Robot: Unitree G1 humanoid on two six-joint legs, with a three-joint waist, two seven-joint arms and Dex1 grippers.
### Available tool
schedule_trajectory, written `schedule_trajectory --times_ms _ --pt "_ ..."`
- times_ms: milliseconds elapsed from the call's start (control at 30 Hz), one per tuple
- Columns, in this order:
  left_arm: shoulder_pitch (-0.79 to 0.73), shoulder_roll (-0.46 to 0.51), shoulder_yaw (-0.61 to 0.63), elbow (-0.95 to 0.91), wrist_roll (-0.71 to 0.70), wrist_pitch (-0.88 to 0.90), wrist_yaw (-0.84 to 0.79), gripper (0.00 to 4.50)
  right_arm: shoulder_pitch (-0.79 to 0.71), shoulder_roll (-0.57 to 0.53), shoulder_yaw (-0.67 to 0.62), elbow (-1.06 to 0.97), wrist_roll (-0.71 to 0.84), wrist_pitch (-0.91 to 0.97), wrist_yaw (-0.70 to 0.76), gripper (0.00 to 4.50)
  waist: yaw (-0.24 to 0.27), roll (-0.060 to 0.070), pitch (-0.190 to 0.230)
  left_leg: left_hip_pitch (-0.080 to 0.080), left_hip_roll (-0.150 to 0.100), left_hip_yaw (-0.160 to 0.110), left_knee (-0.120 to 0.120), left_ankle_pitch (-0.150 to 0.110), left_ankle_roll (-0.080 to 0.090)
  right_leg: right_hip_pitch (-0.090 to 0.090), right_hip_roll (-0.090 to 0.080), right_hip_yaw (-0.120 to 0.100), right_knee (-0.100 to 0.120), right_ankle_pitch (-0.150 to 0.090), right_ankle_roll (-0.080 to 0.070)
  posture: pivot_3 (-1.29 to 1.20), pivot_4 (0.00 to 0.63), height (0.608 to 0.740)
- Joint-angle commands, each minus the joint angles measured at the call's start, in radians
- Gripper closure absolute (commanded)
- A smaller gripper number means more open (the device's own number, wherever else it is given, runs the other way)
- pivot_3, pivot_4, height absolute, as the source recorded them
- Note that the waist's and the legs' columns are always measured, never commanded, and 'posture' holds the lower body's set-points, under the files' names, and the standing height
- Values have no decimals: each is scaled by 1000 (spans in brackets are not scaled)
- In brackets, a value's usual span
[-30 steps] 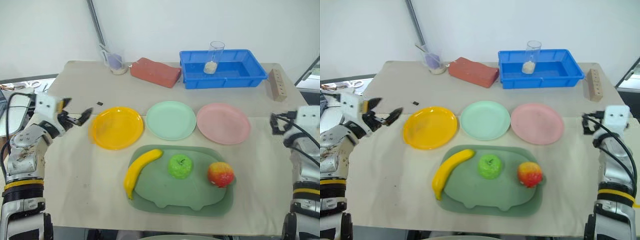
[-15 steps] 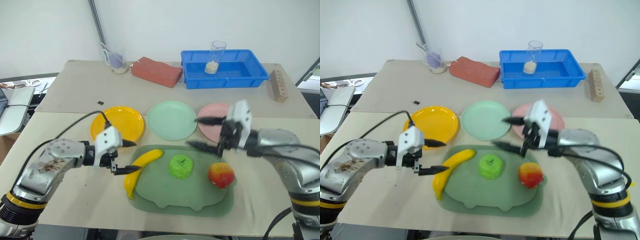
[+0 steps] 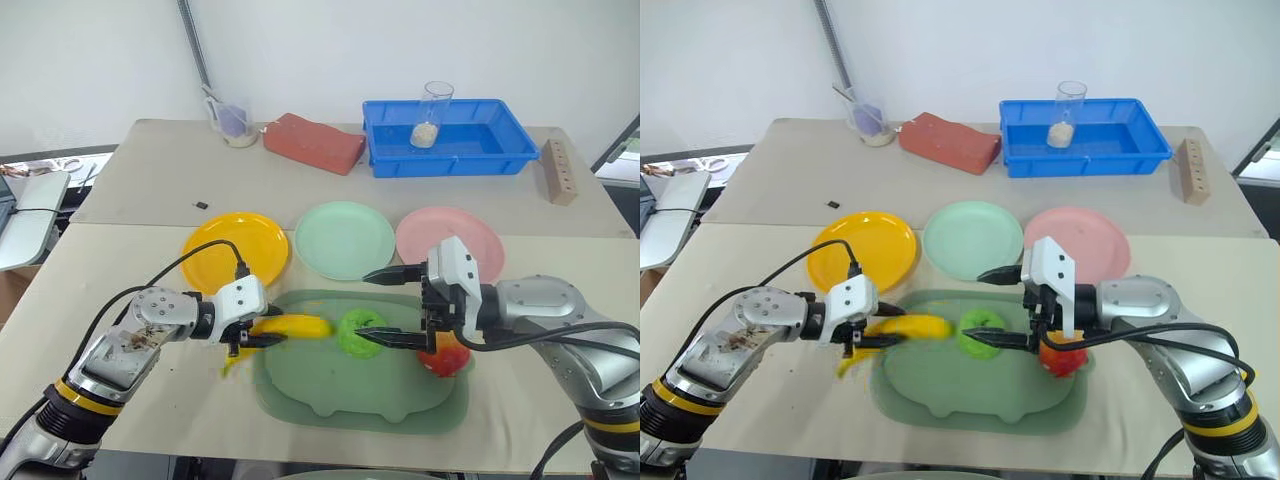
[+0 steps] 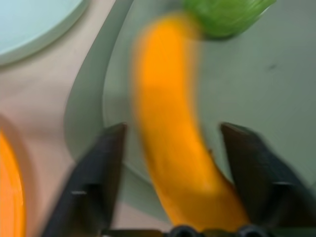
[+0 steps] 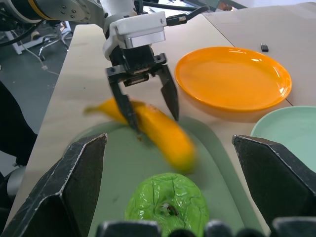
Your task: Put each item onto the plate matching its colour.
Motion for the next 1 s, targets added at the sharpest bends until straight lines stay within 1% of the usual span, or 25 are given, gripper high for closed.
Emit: schedule_trajectory --times_ms 33,133,233,367,400,500,633,767,800,900,967,1000 --pt "-10 -5 4 15 47 -11 30 3397 -12 11 -10 -21 -10 -27 -9 0 0 0 0 0 0 0 0 0 0 0 0 0 0 0 0 0 150 740" --pt "-19 -23 28 26 51 1 57 3403 -31 22 -13 -10 -10 -23 -12 0 1 0 0 0 0 0 0 0 0 0 0 0 0 0 0 0 150 740" --pt "-67 -47 90 39 -9 85 80 3403 -50 27 -18 -2 -9 -19 -14 0 1 -1 0 0 0 0 1 0 0 0 0 0 1 0 0 0 150 740" --pt "-163 -97 248 60 -192 293 108 3403 -90 37 -32 -1 18 6 -28 0 1 -1 0 0 0 0 1 0 0 0 1 -1 2 0 1 0 150 740" --pt "-188 -103 280 83 -208 322 124 3403 -112 49 -34 1 29 20 -43 0 0 -1 0 0 0 0 1 0 0 0 1 -1 2 0 1 0 150 740" --pt "-252 -113 316 175 -172 338 201 3403 -170 88 -33 5 55 59 -87 0 -2 -1 0 0 0 -1 1 0 0 0 1 -1 2 0 2 0 150 740" --pt "-297 -105 282 311 -53 300 315 3403 -227 142 -27 8 82 101 -143 0 -3 1 -1 1 0 -2 1 0 0 0 2 0 4 0 1 0 150 740" --pt "-292 -105 264 360 -7 249 331 3403 -243 148 -17 19 67 104 -150 0 1 -1 0 0 0 -2 1 0 0 -2 2 0 7 0 1 0 150 740" --pt "-291 -111 269 365 -7 241 333 2360 -244 146 -15 22 64 103 -149 0 4 -2 0 0 0 -2 1 0 0 -2 2 -1 7 0 1 0 150 740" --pt "-293 -129 289 366 -27 212 319 1057 -244 136 -12 27 55 99 -142 0 7 -2 0 0 0 -1 1 0 0 -2 1 -1 7 0 1 0 150 740" --pt "-297 -131 295 367 -33 195 305 22 -244 131 -9 29 49 96 -136 0 5 -2 -1 0 0 -1 1 0 0 -3 1 -1 8 0 1 0 150 740" --pt "-303 -126 299 370 -38 183 289 22 -245 127 -6 33 44 95 -131 0 3 -2 -1 0 0 -1 1 0 0 -3 1 -1 8 0 1 0 150 740"
